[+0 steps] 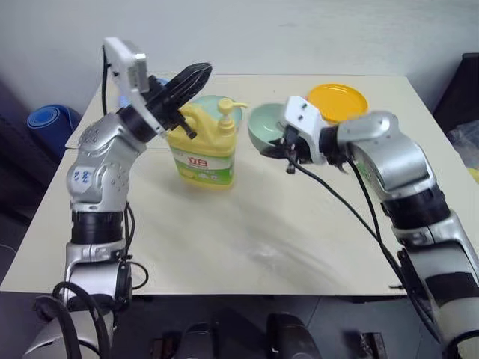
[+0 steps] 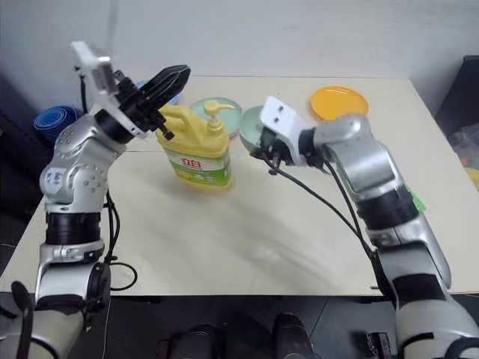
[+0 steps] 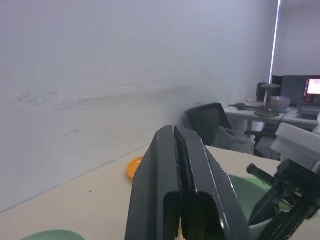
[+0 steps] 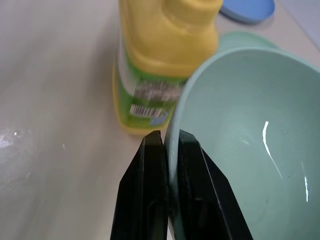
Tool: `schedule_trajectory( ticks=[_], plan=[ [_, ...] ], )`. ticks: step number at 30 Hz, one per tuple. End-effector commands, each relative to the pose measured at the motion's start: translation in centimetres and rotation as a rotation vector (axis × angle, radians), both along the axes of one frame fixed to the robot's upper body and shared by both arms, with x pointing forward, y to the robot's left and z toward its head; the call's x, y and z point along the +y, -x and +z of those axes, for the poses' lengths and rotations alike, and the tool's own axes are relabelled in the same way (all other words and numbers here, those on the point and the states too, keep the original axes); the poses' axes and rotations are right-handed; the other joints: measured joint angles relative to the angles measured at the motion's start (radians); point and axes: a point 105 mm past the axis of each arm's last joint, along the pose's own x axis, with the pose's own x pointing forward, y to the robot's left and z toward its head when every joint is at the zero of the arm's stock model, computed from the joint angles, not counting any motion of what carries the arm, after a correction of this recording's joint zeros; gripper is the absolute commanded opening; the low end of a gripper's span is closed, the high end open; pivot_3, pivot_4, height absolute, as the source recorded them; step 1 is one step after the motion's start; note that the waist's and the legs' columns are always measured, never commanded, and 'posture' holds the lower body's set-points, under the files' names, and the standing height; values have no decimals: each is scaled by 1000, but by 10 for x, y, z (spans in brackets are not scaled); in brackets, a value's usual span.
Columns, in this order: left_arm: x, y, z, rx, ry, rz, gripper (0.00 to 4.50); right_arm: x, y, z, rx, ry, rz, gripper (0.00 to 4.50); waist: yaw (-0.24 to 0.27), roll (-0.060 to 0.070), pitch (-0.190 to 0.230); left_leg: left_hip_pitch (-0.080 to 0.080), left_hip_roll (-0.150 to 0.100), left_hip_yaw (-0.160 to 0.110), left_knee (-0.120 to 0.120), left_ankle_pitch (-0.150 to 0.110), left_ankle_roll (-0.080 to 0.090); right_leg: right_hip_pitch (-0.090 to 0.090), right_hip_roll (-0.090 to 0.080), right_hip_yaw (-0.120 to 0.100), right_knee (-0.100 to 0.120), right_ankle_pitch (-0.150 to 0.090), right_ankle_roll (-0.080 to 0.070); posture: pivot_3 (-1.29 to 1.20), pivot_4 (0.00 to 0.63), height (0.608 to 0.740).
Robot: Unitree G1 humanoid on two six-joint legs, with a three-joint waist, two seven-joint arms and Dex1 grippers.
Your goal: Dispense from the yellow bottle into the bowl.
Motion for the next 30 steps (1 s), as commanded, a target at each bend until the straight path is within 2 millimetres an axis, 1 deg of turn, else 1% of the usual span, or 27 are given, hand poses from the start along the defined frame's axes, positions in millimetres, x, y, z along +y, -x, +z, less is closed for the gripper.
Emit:
schedule_trajectory(
  ticks=[1,3,7,11,16,19,25,30],
  plan=[
    [-9,-2,9,-32,-8,-16,68,4,-4,10,-45,19,10,0,-6,0,0,0,0,-1,0,0,0,0,0,-1,0,0,0,0,150,740],
    [-15,-6,7,-24,-18,-14,68,7,-6,12,-54,30,19,0,-9,0,0,0,0,-1,0,0,0,0,0,-1,0,0,0,0,150,740],
    [-24,-20,-4,21,-60,50,68,13,-7,19,-81,27,23,0,-19,0,0,-1,0,-2,0,0,0,0,0,-2,0,0,0,0,150,740],
    [-25,-33,-13,101,-42,112,68,17,-4,21,-82,30,37,0,-30,0,0,-1,0,-3,0,0,0,0,-1,-2,2,0,0,0,150,740],
    [-25,-37,-26,168,-74,127,68,23,1,25,-85,27,62,0,-35,0,0,-1,0,-5,1,0,0,0,-1,-2,4,0,0,0,150,740],
    [-22,-41,-37,229,-109,146,68,27,5,29,-85,20,83,0,-34,0,0,0,0,-6,1,0,0,0,-1,-3,6,0,0,0,150,740],
    [-19,-46,-63,304,-188,205,68,31,10,28,-67,5,99,0,-34,0,0,0,0,-7,3,0,0,1,-1,-2,7,0,0,0,150,740],
    [-17,-47,-94,393,-228,225,68,34,17,24,-42,-17,110,0,-34,1,-1,2,0,-7,3,0,0,2,-1,-2,8,0,0,0,150,740]
  ],
)
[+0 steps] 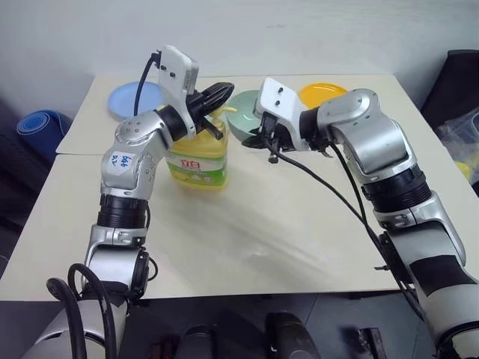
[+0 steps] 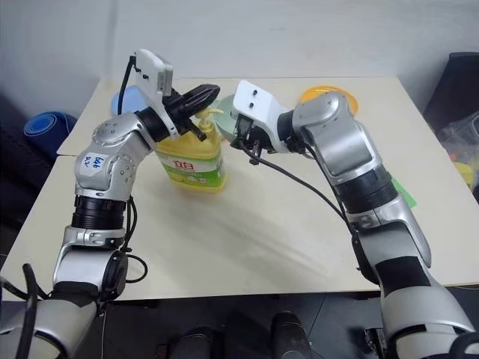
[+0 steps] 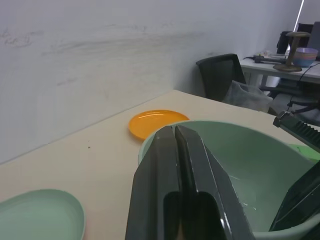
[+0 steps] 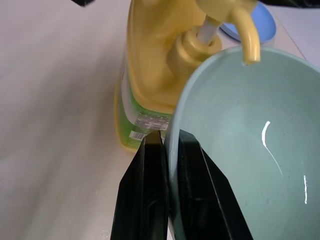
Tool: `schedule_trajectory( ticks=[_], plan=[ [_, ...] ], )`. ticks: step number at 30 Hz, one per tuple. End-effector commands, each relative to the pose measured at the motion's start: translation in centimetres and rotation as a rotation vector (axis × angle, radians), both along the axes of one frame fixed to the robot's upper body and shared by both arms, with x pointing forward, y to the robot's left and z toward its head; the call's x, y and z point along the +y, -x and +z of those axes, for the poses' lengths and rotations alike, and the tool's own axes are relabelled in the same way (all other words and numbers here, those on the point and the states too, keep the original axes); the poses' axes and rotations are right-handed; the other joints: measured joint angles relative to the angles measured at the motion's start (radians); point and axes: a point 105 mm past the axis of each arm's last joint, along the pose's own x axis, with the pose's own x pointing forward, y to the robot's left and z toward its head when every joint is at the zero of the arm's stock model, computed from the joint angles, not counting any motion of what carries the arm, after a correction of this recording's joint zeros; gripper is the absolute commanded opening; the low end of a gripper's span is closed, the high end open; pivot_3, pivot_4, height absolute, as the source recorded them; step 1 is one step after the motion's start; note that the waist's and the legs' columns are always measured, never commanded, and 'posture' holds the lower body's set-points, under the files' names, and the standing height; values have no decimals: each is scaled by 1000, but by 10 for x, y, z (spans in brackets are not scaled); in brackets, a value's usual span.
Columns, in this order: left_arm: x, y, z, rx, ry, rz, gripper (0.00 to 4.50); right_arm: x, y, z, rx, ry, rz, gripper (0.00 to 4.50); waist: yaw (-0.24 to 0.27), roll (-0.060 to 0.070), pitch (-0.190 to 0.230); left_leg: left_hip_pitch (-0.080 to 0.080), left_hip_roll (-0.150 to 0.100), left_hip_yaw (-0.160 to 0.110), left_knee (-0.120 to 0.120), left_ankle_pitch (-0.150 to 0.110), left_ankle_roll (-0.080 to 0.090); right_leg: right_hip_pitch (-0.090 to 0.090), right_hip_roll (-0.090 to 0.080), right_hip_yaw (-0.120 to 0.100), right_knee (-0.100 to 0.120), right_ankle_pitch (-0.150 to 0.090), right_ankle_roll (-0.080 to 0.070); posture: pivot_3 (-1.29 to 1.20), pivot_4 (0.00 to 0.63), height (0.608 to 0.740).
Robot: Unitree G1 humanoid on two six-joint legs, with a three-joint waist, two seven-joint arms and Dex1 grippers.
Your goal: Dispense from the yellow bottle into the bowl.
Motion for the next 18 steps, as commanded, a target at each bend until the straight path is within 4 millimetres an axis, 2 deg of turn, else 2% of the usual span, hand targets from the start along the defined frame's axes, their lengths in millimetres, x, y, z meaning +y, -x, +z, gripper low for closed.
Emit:
schedule_trajectory(
  ticks=[1,6,11,15,18],
  plan=[
    [7,-11,-60,196,-98,60,68,6,9,15,-39,-49,34,0,0,0,0,0,0,0,0,0,0,0,0,0,0,0,0,0,150,740],
    [11,-13,-69,236,-98,85,68,8,11,15,-26,-64,37,0,0,0,-2,1,0,0,0,0,0,1,0,0,0,0,0,0,150,740],
    [15,-13,-92,300,-108,99,68,10,12,14,-14,-78,38,0,1,1,-5,2,0,0,0,0,0,2,0,0,1,0,0,0,150,740],
    [16,-11,-104,321,-130,106,68,11,13,13,-7,-84,38,0,1,2,-7,18,0,0,-5,0,0,16,0,1,-3,0,0,0,150,740],
    [16,-10,-110,327,-134,116,68,12,13,12,-3,-90,37,0,3,3,-8,19,0,-1,-5,0,0,17,0,2,-4,0,0,0,150,740]
  ],
)
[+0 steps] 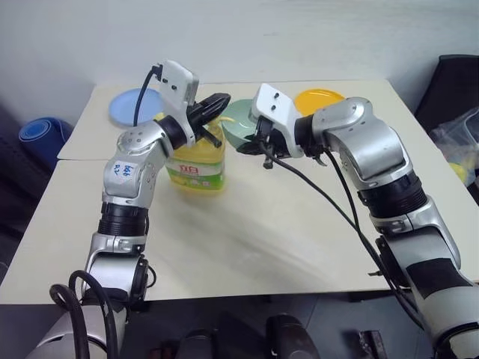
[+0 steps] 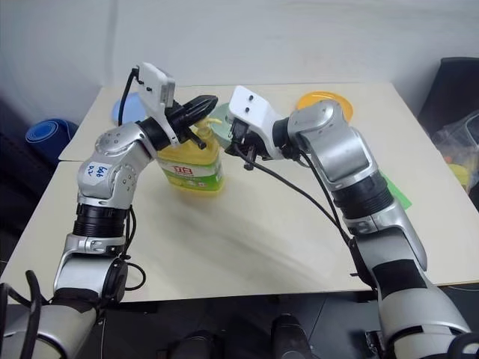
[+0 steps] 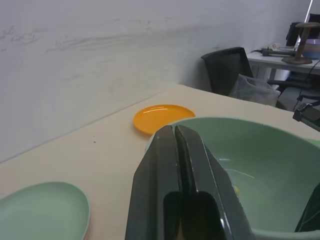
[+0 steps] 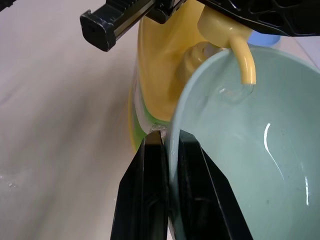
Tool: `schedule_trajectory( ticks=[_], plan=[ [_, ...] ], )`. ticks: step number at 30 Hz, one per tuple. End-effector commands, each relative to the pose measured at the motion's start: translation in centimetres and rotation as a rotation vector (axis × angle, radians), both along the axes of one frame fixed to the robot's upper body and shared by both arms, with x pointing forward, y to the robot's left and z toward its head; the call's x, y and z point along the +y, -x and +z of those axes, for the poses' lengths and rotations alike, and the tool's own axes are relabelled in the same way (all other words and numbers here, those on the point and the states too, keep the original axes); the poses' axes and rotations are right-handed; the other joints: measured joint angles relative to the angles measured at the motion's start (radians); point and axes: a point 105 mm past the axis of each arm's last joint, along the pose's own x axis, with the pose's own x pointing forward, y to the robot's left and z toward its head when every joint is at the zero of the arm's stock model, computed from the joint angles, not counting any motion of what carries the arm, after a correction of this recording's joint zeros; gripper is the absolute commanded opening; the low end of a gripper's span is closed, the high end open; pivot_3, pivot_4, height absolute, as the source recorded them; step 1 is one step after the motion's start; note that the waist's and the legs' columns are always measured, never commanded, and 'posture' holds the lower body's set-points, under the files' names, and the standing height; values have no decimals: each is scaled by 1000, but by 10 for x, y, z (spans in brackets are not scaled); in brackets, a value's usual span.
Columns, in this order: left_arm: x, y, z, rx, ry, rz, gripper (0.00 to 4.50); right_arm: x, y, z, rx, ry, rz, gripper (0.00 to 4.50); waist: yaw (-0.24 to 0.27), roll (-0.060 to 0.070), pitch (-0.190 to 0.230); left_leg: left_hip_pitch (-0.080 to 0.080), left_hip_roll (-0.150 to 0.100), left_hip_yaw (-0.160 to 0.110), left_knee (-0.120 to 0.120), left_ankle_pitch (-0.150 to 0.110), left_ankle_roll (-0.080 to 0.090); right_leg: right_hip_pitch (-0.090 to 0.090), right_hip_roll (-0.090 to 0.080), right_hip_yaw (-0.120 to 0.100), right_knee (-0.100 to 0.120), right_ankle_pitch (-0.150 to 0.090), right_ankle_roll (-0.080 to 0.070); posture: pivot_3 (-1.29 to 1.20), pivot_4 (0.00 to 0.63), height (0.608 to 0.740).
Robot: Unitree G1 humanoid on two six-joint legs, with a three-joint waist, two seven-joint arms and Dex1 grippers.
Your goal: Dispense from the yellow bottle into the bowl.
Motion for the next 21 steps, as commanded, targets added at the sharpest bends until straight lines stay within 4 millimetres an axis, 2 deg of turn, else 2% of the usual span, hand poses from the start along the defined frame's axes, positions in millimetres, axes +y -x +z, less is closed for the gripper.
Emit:
schedule_trajectory(
  ticks=[1,4,8,10,13,17,19,21],
  plan=[
    [10,-8,-90,291,-97,77,68,5,8,20,-65,-50,32,0,1,1,-1,0,0,-1,0,0,0,0,0,0,0,0,0,0,150,740],
    [7,-11,-68,223,-8,84,68,3,7,18,-62,-49,27,0,4,1,-1,0,0,-3,0,0,0,0,0,1,0,0,0,0,150,740],
    [7,-8,-15,44,146,53,68,-8,3,13,-57,-41,0,0,8,1,-1,-2,0,-6,0,0,0,0,0,1,-3,0,0,0,150,740],
    [12,1,18,-73,260,4,68,-25,-2,5,-53,-31,-45,0,11,0,0,-3,0,-7,0,0,0,0,0,1,-5,0,0,0,150,740],
    [25,19,49,-207,378,-75,68,-52,-7,-11,-20,-14,-113,0,25,-3,4,-7,0,-7,0,0,0,-3,0,0,-7,0,0,0,150,740],
    [37,49,54,-303,363,-208,68,-84,-11,-41,33,-36,-177,0,25,-4,5,-24,-1,-6,3,0,0,-18,-1,-4,-5,0,0,0,150,740],
    [38,70,41,-310,278,-303,68,-99,-9,-64,26,-51,-159,0,22,-4,5,-23,-1,-4,3,0,0,-18,0,-7,-5,0,0,0,150,740],
    [41,84,9,-256,116,-346,68,-116,-11,-90,-3,-61,-188,0,17,-4,5,-22,-1,-4,0,0,0,-18,0,-7,-6,0,0,0,150,740]
  ],
)
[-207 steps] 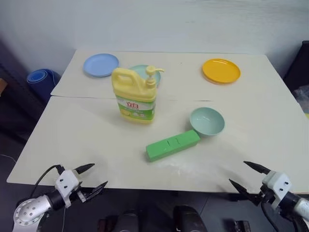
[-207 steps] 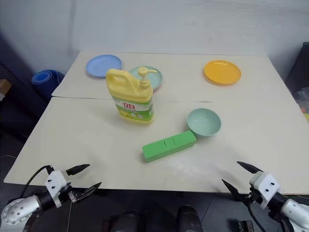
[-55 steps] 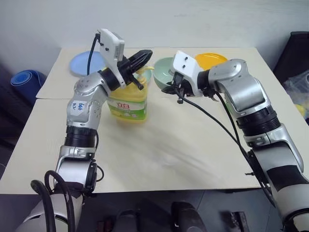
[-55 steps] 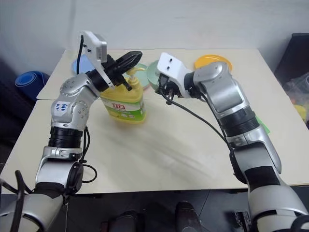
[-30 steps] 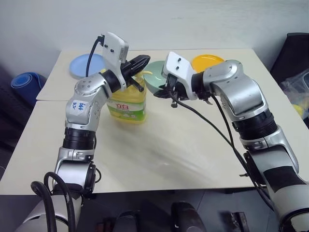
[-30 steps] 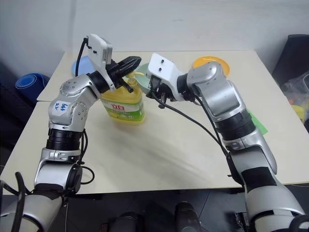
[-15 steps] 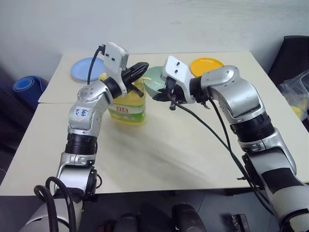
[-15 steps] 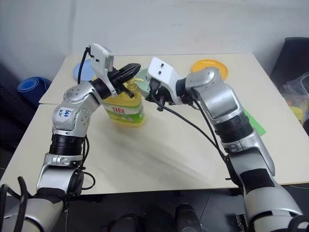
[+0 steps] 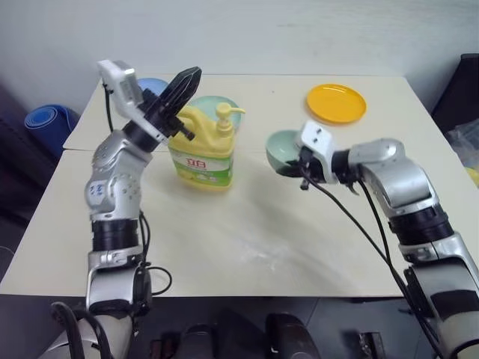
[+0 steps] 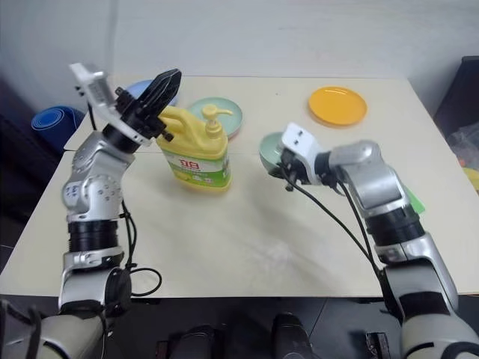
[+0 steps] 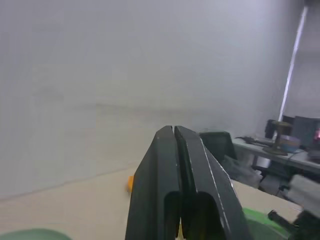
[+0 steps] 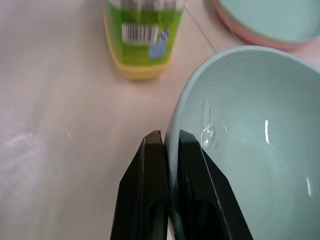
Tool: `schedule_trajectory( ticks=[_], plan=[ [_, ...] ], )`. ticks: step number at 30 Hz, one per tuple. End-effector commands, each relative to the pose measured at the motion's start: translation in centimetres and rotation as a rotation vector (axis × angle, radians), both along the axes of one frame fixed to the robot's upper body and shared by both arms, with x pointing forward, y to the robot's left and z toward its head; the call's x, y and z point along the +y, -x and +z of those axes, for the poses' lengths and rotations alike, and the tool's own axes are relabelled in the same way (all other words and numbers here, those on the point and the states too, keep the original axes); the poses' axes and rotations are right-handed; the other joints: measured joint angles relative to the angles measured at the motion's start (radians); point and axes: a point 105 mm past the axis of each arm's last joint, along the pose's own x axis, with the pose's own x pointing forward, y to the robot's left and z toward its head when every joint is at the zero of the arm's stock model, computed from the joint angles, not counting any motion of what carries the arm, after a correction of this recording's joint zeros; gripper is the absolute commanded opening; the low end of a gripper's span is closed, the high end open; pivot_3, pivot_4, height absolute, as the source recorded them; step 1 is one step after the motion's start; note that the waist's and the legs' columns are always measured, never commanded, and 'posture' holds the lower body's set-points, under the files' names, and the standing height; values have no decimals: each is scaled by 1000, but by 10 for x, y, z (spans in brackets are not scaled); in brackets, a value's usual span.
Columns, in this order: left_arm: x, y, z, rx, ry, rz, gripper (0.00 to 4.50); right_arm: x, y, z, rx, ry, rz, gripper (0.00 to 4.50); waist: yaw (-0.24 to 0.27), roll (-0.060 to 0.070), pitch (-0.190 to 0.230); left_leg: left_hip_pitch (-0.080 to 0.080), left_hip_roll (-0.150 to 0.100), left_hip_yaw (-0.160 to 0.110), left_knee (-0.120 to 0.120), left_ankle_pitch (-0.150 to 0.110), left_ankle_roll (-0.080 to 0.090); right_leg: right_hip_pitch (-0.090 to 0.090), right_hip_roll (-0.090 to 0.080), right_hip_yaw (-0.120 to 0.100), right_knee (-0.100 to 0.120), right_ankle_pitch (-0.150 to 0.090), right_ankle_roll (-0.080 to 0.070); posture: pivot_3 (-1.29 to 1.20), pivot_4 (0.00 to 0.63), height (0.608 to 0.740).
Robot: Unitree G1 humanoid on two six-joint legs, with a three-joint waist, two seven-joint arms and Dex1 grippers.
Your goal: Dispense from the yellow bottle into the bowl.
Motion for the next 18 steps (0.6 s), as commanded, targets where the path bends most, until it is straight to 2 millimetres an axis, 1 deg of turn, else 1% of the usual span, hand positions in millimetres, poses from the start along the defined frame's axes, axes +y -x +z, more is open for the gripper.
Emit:
schedule_trajectory(
  ticks=[1,3,4,5,7,8,10,11,13,14,15,16,17,18],
  plan=[
    [1,27,-32,-20,-228,-65,68,-25,-3,-17,-106,-14,-23,0,-6,0,0,0,0,0,0,0,0,0,0,-1,0,0,0,0,150,740],
    [16,32,-58,27,-315,-33,68,-42,-3,-39,-124,25,-54,0,-10,0,1,0,0,2,-1,0,0,0,-1,-3,-1,0,0,0,150,740],
    [23,35,-68,52,-332,-24,68,-48,-2,-47,-133,31,-59,0,-13,1,2,0,0,3,-1,0,0,0,-1,-2,-2,0,0,0,150,740],
    [27,38,-76,71,-346,-19,68,-52,-1,-53,-136,29,-66,0,-14,0,4,0,0,3,-2,0,0,0,-1,-2,-2,0,0,0,150,740],
    [36,44,-94,88,-389,6,68,-54,10,-59,-137,-38,-22,0,-12,-2,7,-1,1,4,0,0,0,0,-1,-1,-2,0,0,0,150,740],
    [40,47,-103,98,-412,23,340,-60,12,-63,-124,-65,-39,0,-9,-2,7,-1,1,4,1,0,-1,1,-1,-1,-2,0,0,0,150,740],
    [43,50,-113,117,-412,48,660,-68,15,-63,-168,-80,-47,0,3,-2,8,2,1,4,2,1,-1,4,-1,-1,-1,0,0,0,150,740],
    [45,52,-121,148,-412,54,945,-71,19,-60,-175,-110,-46,643,8,-2,8,2,2,5,2,1,-2,3,-1,0,-1,0,0,0,150,740],
    [50,57,-137,210,-413,67,1509,-78,24,-56,-208,-132,-45,1193,14,-2,8,2,2,6,3,1,-2,3,-2,1,-1,0,0,0,150,740],
    [56,60,-148,246,-420,88,1875,-84,30,-49,-239,-155,-49,1584,17,-2,8,2,1,6,3,1,-1,3,-2,1,-1,0,0,0,150,740],
    [62,61,-158,289,-433,117,2170,-89,35,-43,-254,-182,-57,1938,21,-2,8,2,1,6,2,1,-1,3,-2,1,-1,0,0,0,150,740],
    [68,63,-168,321,-456,155,2349,-92,43,-38,-270,-204,-55,2112,27,-1,8,2,1,5,2,1,-1,2,-2,1,-1,0,0,0,150,740],
    [72,64,-174,340,-472,181,2744,-94,48,-35,-279,-217,-52,2550,32,-1,8,2,1,5,1,1,-1,2,-2,1,0,0,0,0,150,740],
    [76,69,-183,358,-509,183,3043,-96,58,-34,-261,-247,-59,2870,36,-1,8,2,2,5,1,1,-1,1,-1,0,-1,0,0,0,150,740]
  ],
)
